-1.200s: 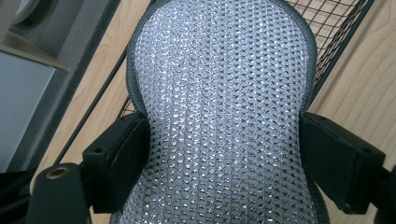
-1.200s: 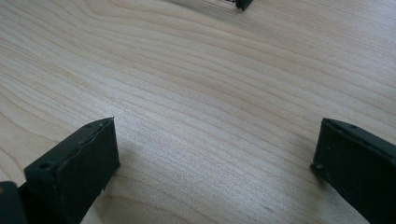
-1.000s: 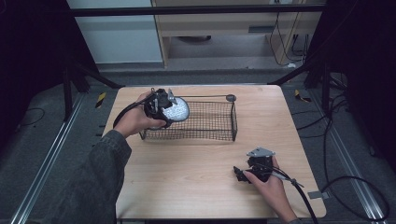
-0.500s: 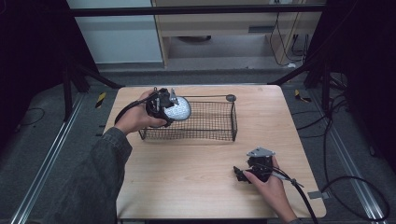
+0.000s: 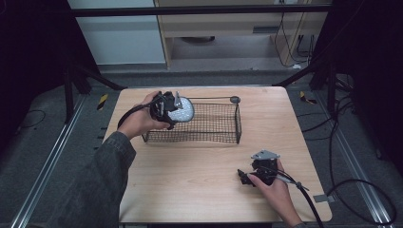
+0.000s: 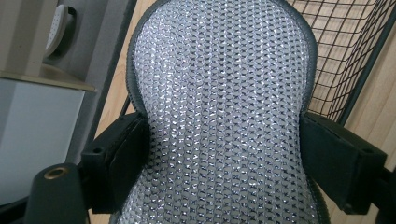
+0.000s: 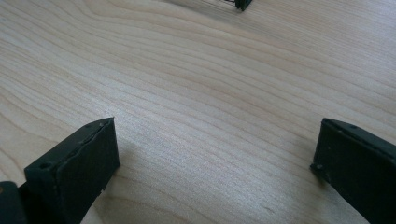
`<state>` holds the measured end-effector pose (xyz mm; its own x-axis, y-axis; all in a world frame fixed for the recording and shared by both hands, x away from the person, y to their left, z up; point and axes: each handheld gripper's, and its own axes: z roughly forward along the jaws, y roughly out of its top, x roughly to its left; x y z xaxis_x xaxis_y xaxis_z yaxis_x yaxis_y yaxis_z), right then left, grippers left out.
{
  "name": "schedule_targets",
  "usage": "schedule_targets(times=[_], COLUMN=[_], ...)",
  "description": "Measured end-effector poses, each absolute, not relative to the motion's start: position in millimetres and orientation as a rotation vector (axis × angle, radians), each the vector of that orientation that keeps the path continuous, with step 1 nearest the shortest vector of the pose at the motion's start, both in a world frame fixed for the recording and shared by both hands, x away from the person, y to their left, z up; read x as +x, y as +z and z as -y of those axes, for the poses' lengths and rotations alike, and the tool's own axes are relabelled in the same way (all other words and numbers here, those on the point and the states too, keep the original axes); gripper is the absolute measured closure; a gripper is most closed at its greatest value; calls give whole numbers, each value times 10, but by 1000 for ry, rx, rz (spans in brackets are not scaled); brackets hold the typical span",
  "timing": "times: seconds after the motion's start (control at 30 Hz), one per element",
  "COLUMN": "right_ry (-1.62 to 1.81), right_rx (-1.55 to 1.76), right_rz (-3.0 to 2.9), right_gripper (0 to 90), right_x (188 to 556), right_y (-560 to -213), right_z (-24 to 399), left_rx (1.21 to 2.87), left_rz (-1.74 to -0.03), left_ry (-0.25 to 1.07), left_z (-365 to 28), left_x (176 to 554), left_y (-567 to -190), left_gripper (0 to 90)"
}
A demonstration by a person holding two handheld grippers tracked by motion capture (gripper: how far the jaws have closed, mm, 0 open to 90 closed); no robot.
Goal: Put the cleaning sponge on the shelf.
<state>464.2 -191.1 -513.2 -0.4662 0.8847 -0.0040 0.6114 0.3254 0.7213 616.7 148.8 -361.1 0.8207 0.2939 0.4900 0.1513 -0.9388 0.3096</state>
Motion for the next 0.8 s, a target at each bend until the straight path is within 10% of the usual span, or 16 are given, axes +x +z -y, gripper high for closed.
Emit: schedule_targets(times=[0.8], right_ry=[932], right_rx=[1324], right_rz=[-2198], right_gripper=[4], right_x=[4642], right_y=[-5132], right_z=[1911], left_rx=[2761], left_rz=[-335], left_ry=[741], left_z=[-1528], left_x=[6280], left_y=[-3739], left_gripper=[146])
